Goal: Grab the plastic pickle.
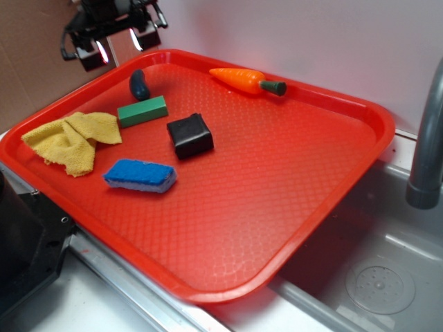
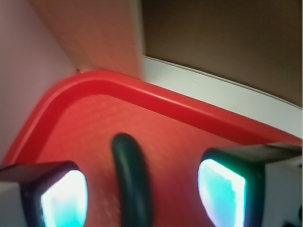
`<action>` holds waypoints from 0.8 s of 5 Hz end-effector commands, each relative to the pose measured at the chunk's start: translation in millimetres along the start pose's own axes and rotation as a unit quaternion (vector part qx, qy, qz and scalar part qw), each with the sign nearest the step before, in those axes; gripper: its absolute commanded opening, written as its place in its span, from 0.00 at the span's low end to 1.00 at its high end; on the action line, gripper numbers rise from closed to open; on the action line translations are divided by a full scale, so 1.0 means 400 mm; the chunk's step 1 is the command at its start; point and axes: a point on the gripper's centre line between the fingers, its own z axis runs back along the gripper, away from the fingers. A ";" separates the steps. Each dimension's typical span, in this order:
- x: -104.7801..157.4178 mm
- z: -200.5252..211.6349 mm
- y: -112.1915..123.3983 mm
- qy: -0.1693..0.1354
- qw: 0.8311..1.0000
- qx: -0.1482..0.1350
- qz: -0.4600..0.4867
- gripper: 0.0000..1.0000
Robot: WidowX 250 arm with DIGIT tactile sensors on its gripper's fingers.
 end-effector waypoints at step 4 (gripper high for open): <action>0.023 -0.054 -0.012 0.000 0.999 0.003 -0.037 0.00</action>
